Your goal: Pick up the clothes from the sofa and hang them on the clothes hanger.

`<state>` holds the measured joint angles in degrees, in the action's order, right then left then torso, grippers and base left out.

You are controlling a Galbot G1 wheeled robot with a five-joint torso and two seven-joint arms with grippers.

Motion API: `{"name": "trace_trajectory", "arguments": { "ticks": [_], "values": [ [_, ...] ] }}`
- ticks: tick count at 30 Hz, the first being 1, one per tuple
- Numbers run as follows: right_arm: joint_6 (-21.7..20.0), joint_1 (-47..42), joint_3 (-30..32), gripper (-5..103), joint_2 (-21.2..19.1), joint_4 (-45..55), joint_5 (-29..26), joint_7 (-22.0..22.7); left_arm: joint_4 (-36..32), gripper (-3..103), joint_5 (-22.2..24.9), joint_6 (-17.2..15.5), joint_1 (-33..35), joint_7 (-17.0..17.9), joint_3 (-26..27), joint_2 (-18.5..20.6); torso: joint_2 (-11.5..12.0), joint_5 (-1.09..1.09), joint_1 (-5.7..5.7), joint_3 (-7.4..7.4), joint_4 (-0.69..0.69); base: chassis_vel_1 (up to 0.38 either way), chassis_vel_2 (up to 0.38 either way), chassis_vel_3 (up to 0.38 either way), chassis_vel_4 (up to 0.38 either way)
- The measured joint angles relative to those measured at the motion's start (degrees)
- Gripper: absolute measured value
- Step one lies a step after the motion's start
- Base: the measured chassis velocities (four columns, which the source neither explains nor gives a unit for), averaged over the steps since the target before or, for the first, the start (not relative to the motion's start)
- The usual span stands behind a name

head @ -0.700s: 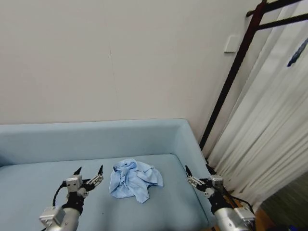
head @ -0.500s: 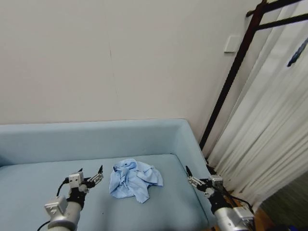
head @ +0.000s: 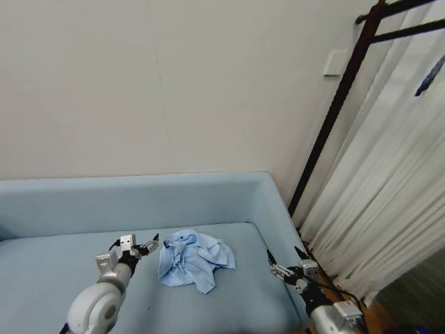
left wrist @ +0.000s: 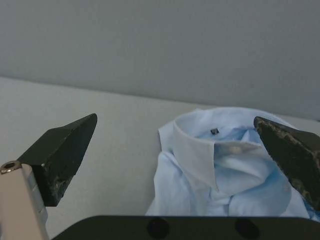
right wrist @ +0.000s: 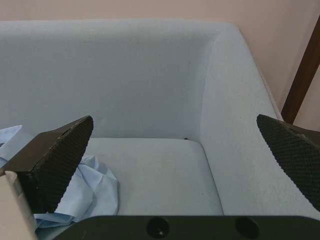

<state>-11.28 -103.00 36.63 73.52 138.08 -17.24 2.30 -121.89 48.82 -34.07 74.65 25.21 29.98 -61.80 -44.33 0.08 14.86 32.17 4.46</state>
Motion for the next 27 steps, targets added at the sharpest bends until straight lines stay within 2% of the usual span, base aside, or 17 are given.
{"name": "trace_trajectory", "arguments": {
  "ticks": [3,9,20,27],
  "values": [
    [-0.1,0.3,0.0,100,0.0,-0.7,-0.1,0.2,2.2,100,2.1,-1.2,-2.8,2.6,-3.5,-0.1,0.0,0.0,0.0,0.0,0.0,0.0,0.0,0.0,0.0],
    [-0.1,0.5,-0.2,100,0.5,-1.6,0.2,0.2,4.9,100,4.9,-1.5,-7.3,5.4,-7.2,-1.6,0.0,0.01,0.0,0.0,0.0,0.0,0.0,0.0,0.0],
    [-0.1,0.7,-0.4,100,0.8,-2.5,0.6,0.1,5.0,100,7.7,-2.5,-10.1,10.3,-9.4,-3.6,0.0,0.01,0.0,-0.01,0.0,0.0,0.0,0.0,0.0],
    [0.0,0.7,-0.4,100,0.5,-3.0,1.3,0.0,6.6,101,7.5,-2.4,-9.9,10.8,-9.9,-4.6,0.0,0.0,0.0,-0.01,0.0,0.0,0.0,0.0,0.0]
  ]
}}
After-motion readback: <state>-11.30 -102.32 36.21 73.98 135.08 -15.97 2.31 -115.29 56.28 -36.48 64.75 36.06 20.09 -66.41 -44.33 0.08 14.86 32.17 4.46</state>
